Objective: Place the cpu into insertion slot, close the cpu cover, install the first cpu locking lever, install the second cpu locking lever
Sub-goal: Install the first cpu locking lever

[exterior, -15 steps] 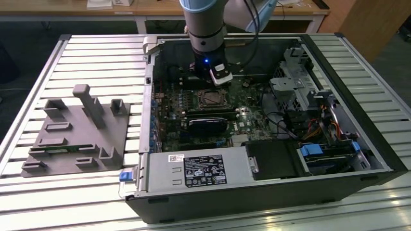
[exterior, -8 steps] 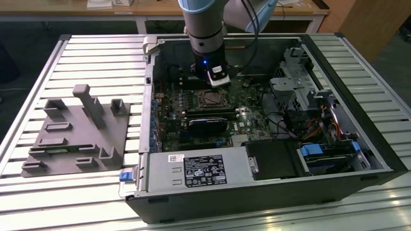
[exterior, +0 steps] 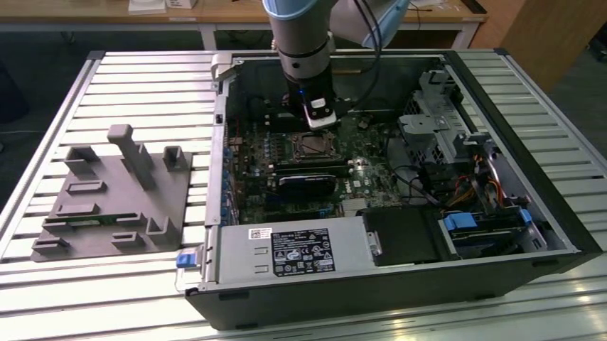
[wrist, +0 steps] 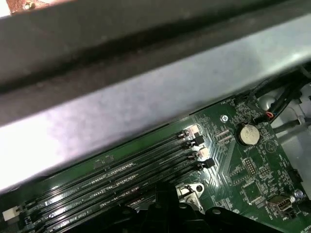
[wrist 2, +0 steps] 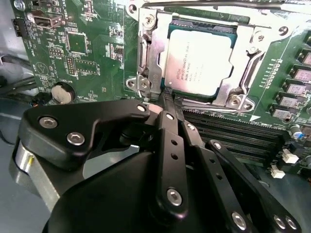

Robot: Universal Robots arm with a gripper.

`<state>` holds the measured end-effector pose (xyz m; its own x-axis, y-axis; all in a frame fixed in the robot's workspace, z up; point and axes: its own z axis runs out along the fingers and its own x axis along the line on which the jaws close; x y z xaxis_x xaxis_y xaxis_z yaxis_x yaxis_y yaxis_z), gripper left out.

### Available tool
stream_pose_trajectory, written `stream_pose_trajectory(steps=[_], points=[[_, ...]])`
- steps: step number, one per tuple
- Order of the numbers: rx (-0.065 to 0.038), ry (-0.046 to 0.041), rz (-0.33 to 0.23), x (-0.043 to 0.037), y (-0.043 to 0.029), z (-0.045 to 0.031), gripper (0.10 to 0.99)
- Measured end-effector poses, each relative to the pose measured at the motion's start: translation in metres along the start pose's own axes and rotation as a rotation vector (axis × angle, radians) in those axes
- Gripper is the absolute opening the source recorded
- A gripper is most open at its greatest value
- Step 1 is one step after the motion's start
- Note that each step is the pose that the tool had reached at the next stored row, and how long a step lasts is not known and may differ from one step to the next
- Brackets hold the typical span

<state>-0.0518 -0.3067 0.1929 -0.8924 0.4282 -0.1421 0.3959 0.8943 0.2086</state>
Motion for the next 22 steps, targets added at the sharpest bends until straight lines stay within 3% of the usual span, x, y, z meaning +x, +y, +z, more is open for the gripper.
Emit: stream_pose_trajectory(steps=[10,22], points=[[0.000,-0.0001,0.000,-0.0019,0.0028,-0.0130,0.106],[0.000,0.0001,0.000,0.0042,0.0080,-0.0130,0.106]])
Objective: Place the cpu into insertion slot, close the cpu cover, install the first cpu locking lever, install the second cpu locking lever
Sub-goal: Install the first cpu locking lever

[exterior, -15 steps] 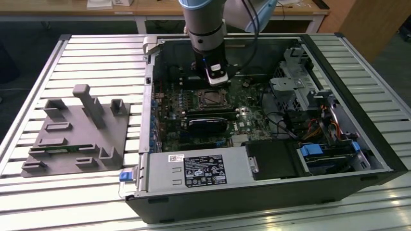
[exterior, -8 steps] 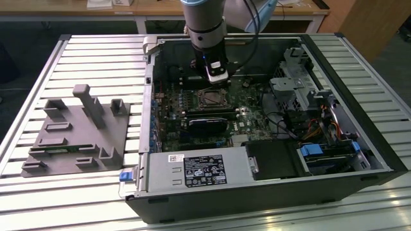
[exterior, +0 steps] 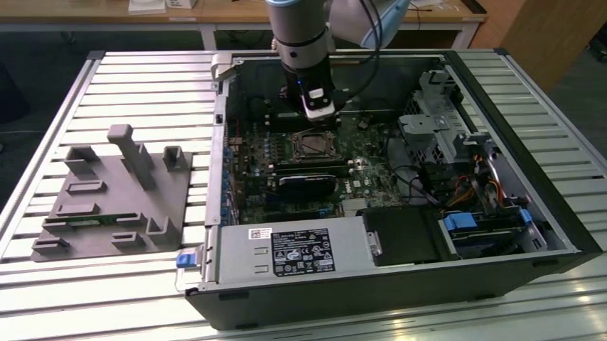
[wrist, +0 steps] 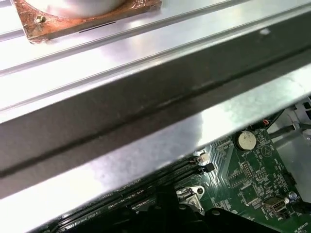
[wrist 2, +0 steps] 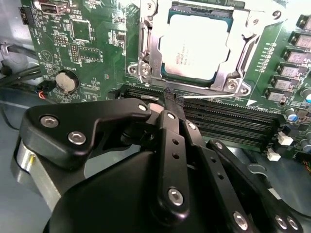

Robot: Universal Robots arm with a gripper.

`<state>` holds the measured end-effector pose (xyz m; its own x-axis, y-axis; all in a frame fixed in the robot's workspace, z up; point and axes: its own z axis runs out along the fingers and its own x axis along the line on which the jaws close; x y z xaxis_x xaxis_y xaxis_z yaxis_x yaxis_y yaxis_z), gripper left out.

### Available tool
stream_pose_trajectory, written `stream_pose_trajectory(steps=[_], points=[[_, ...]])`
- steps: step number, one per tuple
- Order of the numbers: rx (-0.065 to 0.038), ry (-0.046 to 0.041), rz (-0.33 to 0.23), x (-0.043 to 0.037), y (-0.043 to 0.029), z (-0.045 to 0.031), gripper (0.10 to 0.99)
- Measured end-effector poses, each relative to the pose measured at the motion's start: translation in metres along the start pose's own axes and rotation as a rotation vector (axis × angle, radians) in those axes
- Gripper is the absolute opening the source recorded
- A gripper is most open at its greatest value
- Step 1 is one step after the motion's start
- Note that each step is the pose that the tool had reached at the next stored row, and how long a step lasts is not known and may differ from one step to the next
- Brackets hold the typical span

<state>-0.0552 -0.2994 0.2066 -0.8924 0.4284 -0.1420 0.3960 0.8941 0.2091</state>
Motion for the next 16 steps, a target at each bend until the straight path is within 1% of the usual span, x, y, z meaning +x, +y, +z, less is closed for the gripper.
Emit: stream_pose_trajectory(steps=[6,9,13,16], points=[[0.000,-0.0006,0.000,0.0026,0.0005,0.0004,0.106],[-0.002,-0.0054,-0.001,0.0028,0.0003,0.0018,0.106],[-0.003,-0.0154,-0.003,0.0032,-0.0003,0.0042,0.106],[-0.006,-0.0206,-0.004,0.0036,-0.0009,0.0067,0.106]])
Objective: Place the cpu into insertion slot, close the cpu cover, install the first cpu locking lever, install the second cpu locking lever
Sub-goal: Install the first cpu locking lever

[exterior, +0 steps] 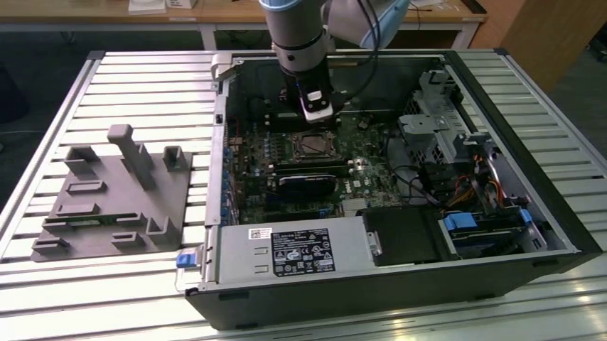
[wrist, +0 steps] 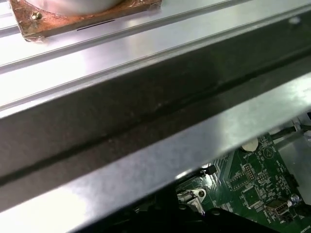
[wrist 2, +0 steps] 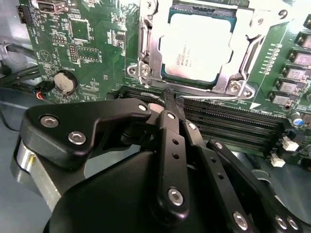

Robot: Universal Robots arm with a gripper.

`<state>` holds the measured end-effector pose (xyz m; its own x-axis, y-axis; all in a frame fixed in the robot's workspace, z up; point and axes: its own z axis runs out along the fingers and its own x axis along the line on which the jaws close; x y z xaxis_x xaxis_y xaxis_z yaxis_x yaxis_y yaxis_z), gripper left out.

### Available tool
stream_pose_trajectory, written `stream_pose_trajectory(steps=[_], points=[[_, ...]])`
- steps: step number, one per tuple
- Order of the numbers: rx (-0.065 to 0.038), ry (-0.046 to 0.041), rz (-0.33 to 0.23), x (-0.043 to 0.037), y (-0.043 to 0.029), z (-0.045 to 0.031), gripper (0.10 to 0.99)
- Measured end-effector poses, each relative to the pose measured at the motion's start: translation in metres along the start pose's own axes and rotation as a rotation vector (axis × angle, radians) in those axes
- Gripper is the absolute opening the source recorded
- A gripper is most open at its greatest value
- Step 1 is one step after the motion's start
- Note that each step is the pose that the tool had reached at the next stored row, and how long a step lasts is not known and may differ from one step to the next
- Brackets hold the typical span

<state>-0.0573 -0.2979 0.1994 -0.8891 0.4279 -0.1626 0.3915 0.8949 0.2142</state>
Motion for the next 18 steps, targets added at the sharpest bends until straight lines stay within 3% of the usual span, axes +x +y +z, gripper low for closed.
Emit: stream_pose_trajectory(steps=[14,18], points=[[0.000,-0.0221,-0.005,-0.0010,-0.0041,0.0032,0.106],[0.000,-0.0238,-0.005,-0.0009,-0.0043,0.0027,0.106]])
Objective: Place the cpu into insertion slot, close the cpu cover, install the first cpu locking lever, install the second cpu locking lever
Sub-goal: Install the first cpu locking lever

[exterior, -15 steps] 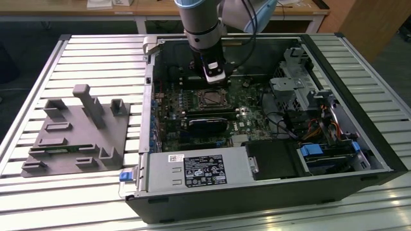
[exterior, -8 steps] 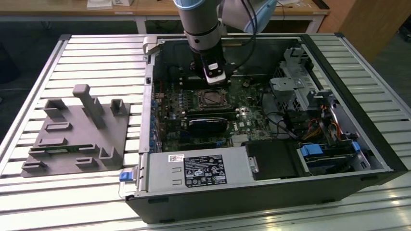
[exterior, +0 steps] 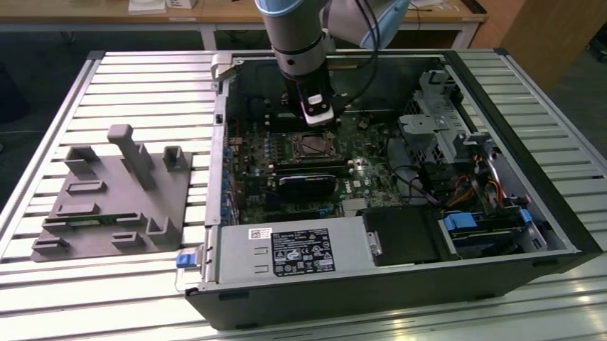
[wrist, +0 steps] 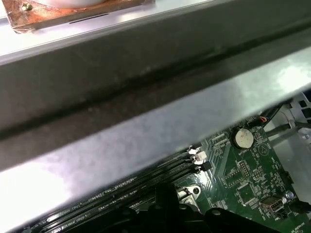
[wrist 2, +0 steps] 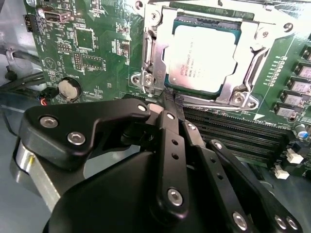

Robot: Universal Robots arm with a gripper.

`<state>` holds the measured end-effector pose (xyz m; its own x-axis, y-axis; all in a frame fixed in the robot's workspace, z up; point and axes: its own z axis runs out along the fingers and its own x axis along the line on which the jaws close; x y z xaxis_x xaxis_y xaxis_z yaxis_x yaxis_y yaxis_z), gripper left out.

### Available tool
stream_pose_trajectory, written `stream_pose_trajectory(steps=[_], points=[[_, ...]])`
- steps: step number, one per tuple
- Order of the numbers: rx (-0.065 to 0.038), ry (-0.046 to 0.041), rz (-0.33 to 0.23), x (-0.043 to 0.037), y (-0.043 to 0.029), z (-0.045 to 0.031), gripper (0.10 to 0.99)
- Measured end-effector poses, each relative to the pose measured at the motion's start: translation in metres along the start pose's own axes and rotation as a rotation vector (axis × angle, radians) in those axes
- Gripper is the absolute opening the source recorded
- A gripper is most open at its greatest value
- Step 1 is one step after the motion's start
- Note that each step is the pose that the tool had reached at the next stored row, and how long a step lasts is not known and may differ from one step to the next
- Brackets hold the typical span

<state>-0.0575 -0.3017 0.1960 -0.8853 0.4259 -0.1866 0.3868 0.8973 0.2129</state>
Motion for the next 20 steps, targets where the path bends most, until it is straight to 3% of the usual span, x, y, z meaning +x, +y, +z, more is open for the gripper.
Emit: stream_pose_trajectory(steps=[9,15,20], points=[[-0.001,0.0003,0.000,-0.0024,0.0029,-0.0126,0.106],[-0.002,0.0013,-0.004,-0.0019,0.0040,-0.0126,0.106],[-0.008,0.0088,-0.039,-0.0007,0.0053,-0.0117,0.106]])
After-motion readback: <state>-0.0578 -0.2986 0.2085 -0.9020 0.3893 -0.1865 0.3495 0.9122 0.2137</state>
